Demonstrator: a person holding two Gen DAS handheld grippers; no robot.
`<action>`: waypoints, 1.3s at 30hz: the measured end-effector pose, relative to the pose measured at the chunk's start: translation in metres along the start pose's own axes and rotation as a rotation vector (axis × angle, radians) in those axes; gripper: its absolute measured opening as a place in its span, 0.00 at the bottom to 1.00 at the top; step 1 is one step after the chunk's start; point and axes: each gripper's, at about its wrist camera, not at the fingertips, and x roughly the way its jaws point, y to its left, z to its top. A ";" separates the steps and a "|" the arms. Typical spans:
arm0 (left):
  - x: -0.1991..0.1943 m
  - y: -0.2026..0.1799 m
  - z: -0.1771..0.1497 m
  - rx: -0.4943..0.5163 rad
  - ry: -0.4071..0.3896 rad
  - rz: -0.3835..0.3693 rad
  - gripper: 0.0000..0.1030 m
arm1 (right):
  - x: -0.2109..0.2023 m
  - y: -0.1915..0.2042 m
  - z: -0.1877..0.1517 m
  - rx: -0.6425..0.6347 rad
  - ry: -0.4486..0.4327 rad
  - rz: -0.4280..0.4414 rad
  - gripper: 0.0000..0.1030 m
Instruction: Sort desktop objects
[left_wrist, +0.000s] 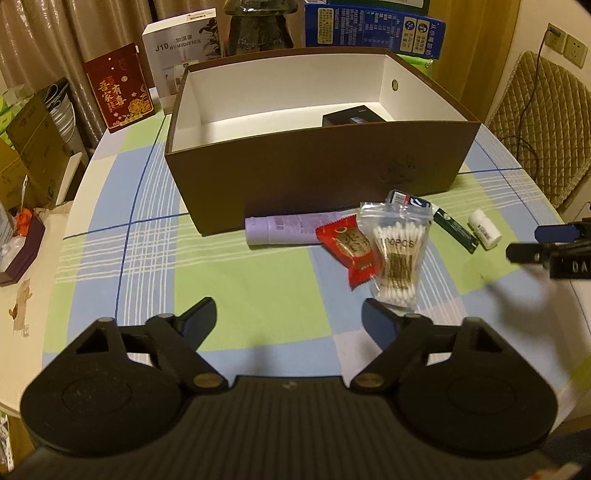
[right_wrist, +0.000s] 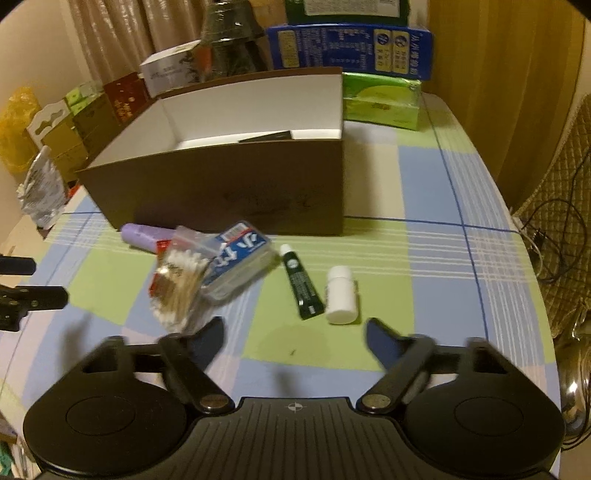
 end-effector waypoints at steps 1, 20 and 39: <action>0.003 0.002 0.001 0.001 -0.001 -0.001 0.78 | 0.003 -0.004 0.000 0.014 -0.007 -0.008 0.59; 0.069 0.008 0.028 0.309 -0.066 -0.056 0.68 | 0.064 -0.031 0.012 0.056 0.028 -0.083 0.34; 0.123 0.000 0.037 0.616 0.029 -0.164 0.64 | 0.063 -0.054 0.008 0.151 0.052 -0.116 0.34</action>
